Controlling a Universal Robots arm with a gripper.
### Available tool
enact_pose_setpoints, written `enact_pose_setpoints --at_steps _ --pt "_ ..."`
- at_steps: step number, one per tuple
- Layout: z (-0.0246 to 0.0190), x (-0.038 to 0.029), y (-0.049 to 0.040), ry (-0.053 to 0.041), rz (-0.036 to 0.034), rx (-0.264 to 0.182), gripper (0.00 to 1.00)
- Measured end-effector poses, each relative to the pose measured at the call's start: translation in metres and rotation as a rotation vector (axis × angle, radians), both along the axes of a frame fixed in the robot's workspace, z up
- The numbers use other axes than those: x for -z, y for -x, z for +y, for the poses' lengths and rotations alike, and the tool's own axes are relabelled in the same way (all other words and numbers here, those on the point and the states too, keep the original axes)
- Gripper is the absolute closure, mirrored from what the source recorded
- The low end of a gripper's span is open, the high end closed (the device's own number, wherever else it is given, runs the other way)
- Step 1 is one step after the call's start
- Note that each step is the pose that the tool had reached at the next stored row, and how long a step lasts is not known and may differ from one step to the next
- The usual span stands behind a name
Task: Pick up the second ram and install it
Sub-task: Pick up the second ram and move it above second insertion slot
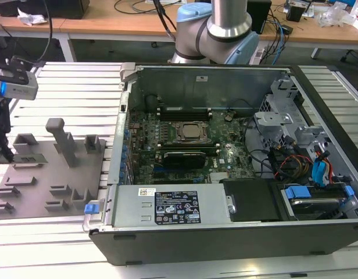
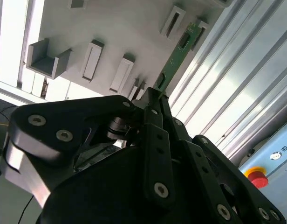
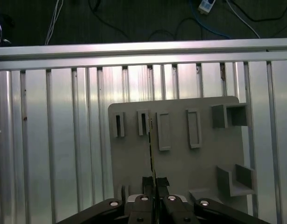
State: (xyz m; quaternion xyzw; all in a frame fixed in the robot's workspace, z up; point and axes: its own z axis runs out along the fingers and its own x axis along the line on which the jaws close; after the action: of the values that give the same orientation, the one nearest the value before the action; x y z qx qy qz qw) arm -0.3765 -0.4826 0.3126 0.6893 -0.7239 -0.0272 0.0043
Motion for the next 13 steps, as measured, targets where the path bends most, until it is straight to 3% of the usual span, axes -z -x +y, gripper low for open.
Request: enact_pose_setpoints --at_steps 8,13 --pt "0.0001 -0.0252 0.0000 0.0000 0.0000 0.000 0.86" --pt "0.0001 -0.0354 0.0000 0.0001 0.0001 0.000 0.86"
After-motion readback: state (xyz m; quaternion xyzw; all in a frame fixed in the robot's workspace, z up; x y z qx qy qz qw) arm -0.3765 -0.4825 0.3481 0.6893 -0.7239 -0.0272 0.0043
